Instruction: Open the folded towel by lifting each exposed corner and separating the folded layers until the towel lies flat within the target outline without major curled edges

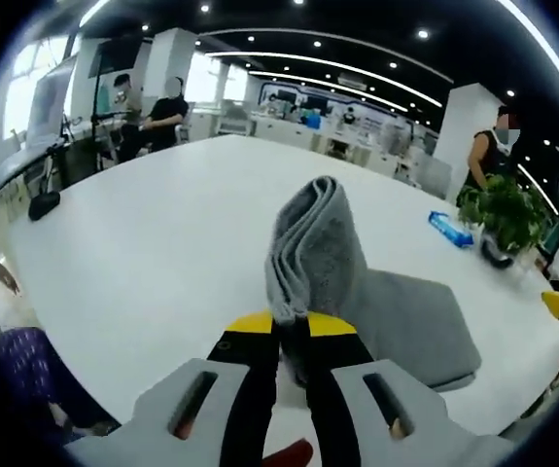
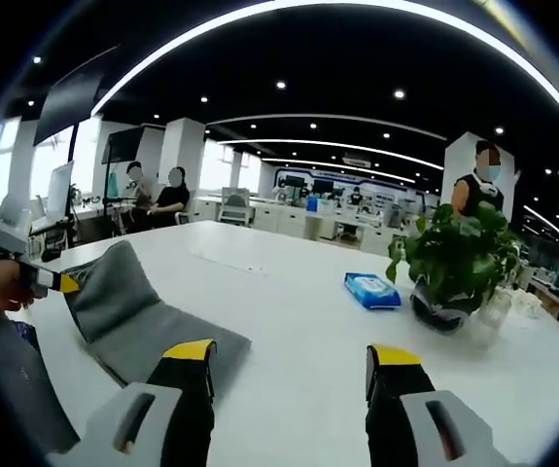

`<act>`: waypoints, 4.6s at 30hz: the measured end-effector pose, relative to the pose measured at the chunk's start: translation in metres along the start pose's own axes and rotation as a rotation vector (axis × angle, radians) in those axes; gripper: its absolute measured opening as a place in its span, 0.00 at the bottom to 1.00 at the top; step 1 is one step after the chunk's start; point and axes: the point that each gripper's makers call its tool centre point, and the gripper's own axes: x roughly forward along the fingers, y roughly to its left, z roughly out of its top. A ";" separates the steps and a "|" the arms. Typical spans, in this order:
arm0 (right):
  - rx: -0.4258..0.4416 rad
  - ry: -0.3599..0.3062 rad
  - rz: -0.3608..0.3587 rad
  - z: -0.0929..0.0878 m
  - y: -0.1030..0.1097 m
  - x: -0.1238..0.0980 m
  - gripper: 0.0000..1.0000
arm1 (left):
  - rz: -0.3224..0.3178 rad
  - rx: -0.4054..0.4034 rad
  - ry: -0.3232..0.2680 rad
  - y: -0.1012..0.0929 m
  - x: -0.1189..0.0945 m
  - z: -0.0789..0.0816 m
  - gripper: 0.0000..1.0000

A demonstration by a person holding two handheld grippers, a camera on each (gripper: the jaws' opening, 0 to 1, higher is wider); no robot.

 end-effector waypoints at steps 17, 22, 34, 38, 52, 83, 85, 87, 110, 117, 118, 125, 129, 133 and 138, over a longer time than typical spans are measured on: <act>0.022 -0.013 0.029 0.003 0.005 -0.001 0.62 | 0.080 0.012 0.068 0.019 0.003 -0.017 0.11; -0.008 -0.012 0.062 0.003 0.014 0.001 0.62 | 0.084 -0.009 0.088 0.021 0.004 -0.021 0.18; -0.042 0.057 0.217 -0.009 0.051 0.008 0.63 | 0.111 0.125 0.029 0.015 -0.002 -0.006 0.29; -0.075 0.058 0.273 -0.001 0.064 0.014 0.63 | 0.078 0.199 -0.025 0.001 -0.005 0.005 0.31; -0.134 0.235 0.498 -0.018 0.104 0.089 0.62 | 0.008 0.179 0.149 -0.010 0.033 -0.026 0.32; -0.106 0.484 0.445 -0.097 0.136 0.107 0.59 | -0.067 0.346 0.204 -0.007 0.065 -0.042 0.31; -0.090 0.514 0.421 -0.098 0.132 0.104 0.59 | -0.101 0.367 0.195 -0.011 0.069 -0.041 0.31; -0.084 0.528 0.405 -0.100 0.131 0.102 0.58 | -0.120 0.379 0.205 -0.013 0.074 -0.040 0.31; 0.029 0.611 0.291 -0.115 0.099 0.061 0.48 | -0.438 0.611 0.280 -0.086 0.127 -0.030 0.30; 0.047 0.602 0.281 -0.116 0.098 0.055 0.47 | -0.466 0.661 0.329 -0.093 0.133 -0.029 0.30; 0.048 0.601 0.280 -0.116 0.098 0.054 0.47 | -0.468 0.662 0.331 -0.093 0.134 -0.029 0.30; 0.053 0.603 0.284 -0.118 0.097 0.049 0.46 | -0.496 0.752 0.378 -0.104 0.140 -0.028 0.30; 0.058 0.602 0.282 -0.118 0.098 0.046 0.46 | -0.521 0.799 0.393 -0.110 0.148 -0.027 0.30; 0.054 0.607 0.285 -0.119 0.099 0.043 0.46 | -0.523 0.808 0.391 -0.116 0.155 -0.025 0.30; 0.051 0.612 0.301 -0.119 0.103 0.037 0.46 | -0.541 0.875 0.373 -0.127 0.165 -0.020 0.29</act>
